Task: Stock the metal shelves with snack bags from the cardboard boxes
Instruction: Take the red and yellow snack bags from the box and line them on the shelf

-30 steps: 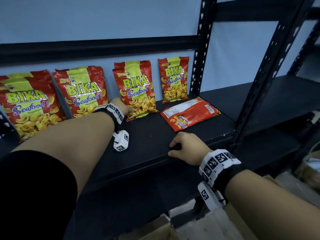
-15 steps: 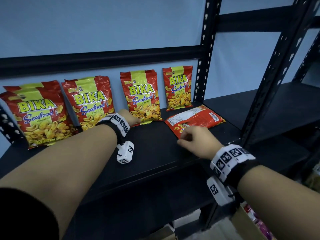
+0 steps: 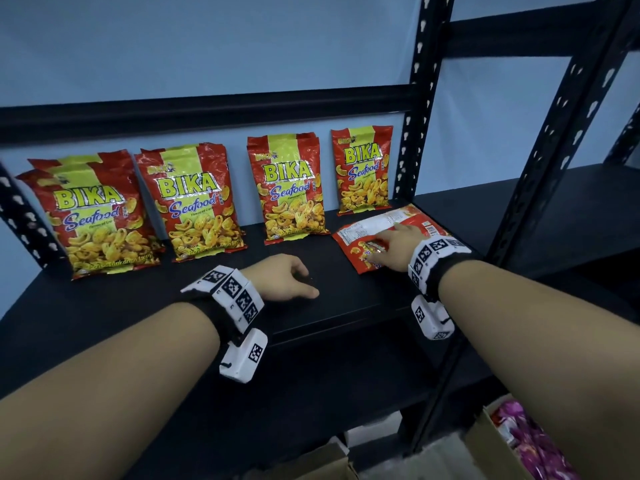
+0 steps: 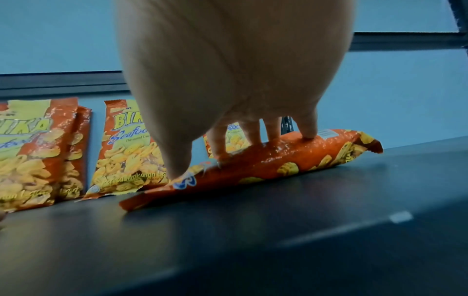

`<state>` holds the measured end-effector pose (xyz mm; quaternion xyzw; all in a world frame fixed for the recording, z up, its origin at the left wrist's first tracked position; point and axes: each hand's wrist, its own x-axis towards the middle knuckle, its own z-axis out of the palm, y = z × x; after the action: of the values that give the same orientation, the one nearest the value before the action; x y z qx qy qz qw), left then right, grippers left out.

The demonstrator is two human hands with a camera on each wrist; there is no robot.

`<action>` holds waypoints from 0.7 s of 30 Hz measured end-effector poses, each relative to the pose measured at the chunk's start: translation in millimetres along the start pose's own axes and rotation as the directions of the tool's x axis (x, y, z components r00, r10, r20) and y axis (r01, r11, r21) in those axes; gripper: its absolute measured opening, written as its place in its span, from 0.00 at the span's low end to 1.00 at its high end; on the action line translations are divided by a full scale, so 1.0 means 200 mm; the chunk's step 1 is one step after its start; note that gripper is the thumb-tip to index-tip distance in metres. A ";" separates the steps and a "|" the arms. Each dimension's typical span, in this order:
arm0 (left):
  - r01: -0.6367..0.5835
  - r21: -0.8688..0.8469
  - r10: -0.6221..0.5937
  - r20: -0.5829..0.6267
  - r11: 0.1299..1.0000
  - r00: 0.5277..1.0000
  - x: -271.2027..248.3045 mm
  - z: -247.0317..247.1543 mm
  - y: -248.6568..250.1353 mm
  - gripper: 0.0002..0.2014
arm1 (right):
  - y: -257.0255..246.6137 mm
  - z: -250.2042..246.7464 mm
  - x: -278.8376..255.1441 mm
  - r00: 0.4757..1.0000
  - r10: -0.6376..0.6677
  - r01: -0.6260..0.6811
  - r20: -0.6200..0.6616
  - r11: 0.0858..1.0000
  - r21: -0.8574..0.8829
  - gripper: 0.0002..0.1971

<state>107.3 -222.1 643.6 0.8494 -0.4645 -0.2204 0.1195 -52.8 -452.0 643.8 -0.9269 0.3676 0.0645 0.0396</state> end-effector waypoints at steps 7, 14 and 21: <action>-0.138 0.048 0.141 -0.054 0.989 0.989 -0.04 0.09 0.12 0.32 | 0.07 0.07 -0.19 0.998 -0.057 0.058 -0.025 0.998 0.018 0.41; -0.358 0.148 0.367 -0.040 0.922 0.929 -0.06 0.25 0.26 0.38 | 0.05 0.10 -0.50 0.979 -0.168 0.175 -0.112 0.983 0.059 0.30; -0.346 0.329 0.389 -0.074 0.878 0.918 -0.12 0.35 0.22 0.21 | 0.04 0.18 -0.67 0.960 -0.234 0.261 -0.156 0.948 0.183 0.32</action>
<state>29.1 -225.4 607.6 0.7667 -0.6368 -0.0589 0.0562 -158.8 -362.8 628.4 -0.9592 0.2546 -0.0403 0.1165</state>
